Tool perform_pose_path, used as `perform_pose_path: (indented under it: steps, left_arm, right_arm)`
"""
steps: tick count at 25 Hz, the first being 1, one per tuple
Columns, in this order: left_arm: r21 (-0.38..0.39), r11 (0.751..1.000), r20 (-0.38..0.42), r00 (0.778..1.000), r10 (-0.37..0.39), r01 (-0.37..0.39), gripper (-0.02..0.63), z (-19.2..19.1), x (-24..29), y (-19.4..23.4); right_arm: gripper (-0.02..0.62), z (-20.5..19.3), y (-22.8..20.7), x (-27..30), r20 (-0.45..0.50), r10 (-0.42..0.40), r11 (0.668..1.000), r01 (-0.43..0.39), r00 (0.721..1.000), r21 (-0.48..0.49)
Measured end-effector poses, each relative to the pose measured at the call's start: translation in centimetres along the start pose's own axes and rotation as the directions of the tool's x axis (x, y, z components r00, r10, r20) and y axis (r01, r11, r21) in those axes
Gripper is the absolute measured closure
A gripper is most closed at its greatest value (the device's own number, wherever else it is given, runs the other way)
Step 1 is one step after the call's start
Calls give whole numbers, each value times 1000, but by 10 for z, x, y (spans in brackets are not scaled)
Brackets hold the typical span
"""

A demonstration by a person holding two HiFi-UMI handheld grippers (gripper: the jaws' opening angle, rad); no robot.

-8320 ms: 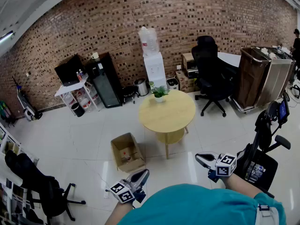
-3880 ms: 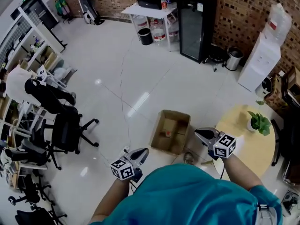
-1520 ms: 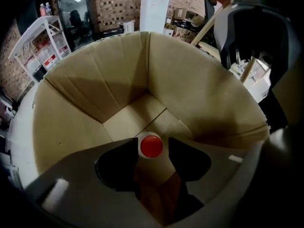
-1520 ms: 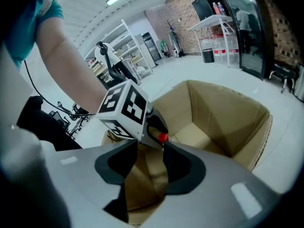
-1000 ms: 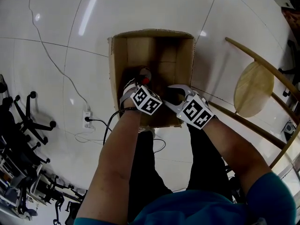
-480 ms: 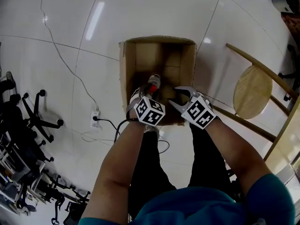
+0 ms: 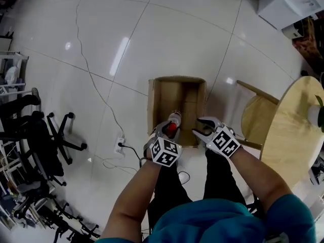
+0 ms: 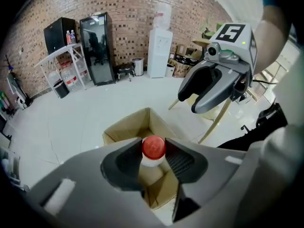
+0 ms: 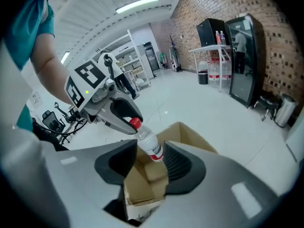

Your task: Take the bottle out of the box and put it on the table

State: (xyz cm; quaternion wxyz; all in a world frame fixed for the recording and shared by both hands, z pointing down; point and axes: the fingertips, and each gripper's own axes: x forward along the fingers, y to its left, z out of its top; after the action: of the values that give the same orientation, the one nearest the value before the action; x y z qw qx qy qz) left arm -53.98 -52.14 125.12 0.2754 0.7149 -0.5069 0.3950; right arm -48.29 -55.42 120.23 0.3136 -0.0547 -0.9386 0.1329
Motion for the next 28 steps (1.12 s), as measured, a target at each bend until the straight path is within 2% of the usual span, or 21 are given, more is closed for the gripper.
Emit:
perform_pose_path:
  steps: [1, 2, 4, 8, 12, 15, 19, 23, 28]
  left_arm:
    - [3, 1000, 28, 1000, 7, -7, 457, 35, -57, -4]
    - [7, 1000, 49, 999, 14, -15, 457, 59, -100, -14]
    - [15, 999, 70, 997, 31, -32, 457, 88, -151, -41]
    - [6, 997, 98, 993, 72, -73, 457, 128, -225, -111]
    - [-11, 987, 141, 977, 157, -157, 457, 137, -293, -184]
    - [-38, 973, 181, 956, 229, -226, 457, 151, -343, -211]
    - [-68, 962, 234, 933, 274, -265, 457, 176, -413, -238]
    - [-50, 968, 287, 924, 252, -248, 457, 163, -492, -261]
    - [80, 982, 328, 935, 136, -171, 457, 164, -570, -293]
  right_arm:
    - [422, 47, 22, -42, 0, -6, 1000, 6, 1000, -26]
    - [422, 77, 40, -77, 5, -6, 999, 7, 1000, -44]
    - [422, 103, 69, -130, 28, 3, 998, -1, 1000, -63]
    - [422, 123, 125, -227, 84, 44, 991, -33, 995, -132]
    - [422, 120, 196, -304, 162, 105, 975, -70, 981, -210]
    - [422, 129, 239, -344, 186, 169, 950, -110, 968, -293]
    - [422, 147, 277, -394, 185, 200, 924, -123, 962, -361]
    - [422, 169, 336, -424, 223, 158, 939, -76, 962, -336]
    - [422, 193, 393, -467, 249, 23, 959, 49, 968, -279]
